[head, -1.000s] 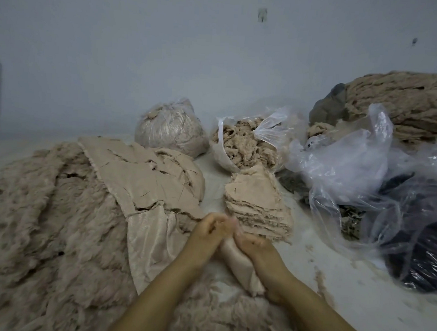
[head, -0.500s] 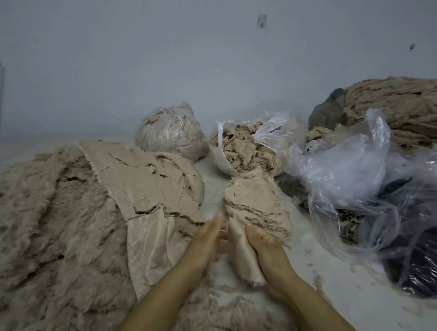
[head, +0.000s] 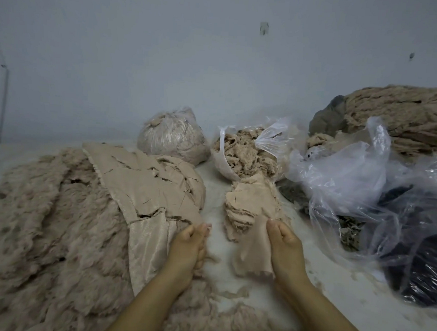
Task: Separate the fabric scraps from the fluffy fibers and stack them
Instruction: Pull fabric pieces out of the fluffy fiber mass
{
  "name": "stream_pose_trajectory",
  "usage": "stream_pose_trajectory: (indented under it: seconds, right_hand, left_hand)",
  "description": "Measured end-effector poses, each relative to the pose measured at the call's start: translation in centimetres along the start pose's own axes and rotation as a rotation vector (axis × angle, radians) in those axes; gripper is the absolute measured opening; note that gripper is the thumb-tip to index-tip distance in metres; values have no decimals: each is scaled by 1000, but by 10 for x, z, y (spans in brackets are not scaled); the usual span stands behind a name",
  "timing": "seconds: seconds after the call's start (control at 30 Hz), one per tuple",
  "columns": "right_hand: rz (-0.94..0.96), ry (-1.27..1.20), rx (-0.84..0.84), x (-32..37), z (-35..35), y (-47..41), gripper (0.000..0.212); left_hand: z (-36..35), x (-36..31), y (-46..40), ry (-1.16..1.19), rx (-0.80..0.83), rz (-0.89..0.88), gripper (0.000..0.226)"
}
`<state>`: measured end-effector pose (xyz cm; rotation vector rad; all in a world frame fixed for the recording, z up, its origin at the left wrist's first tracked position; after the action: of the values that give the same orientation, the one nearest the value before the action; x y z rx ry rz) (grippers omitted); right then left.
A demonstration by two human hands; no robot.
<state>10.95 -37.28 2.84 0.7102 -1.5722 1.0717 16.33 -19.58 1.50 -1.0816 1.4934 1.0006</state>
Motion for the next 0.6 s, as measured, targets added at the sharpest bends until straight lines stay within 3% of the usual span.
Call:
stream_pose_trajectory:
  seconds: [0.1, 0.23, 0.4, 0.47, 0.53, 0.6]
  right_hand:
    - [28, 70, 131, 9, -13, 1, 36]
    - [-3, 82, 267, 20, -38, -2, 34]
    - [52, 193, 93, 32, -28, -49, 29]
    - [4, 192, 43, 36, -21, -76, 28]
    - [-110, 274, 46, 38, -13, -97, 38]
    - [-199, 561, 41, 31, -1, -105, 50]
  left_hand:
    - [-8, -2, 4, -78, 85, -4, 38]
    - [-34, -4, 10, -4, 347, -11, 51]
    - [-34, -21, -16, 249, 27, -8, 11]
    - [-35, -42, -32, 299, -7, -77, 23]
    - [-33, -52, -42, 197, -37, -94, 33]
    - [-27, -47, -43, -63, -34, -61, 32]
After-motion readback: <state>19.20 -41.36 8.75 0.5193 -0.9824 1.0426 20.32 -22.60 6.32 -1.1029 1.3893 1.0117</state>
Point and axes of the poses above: each hand's wrist, its own y-axis away from the middle knuckle, its own z-axis out of the back of the hand, x = y × z, the point moved 3 cm from there along -y, towards the middle knuckle, and after that the axes turned 7 degrees about x, right-handed, at the moved point
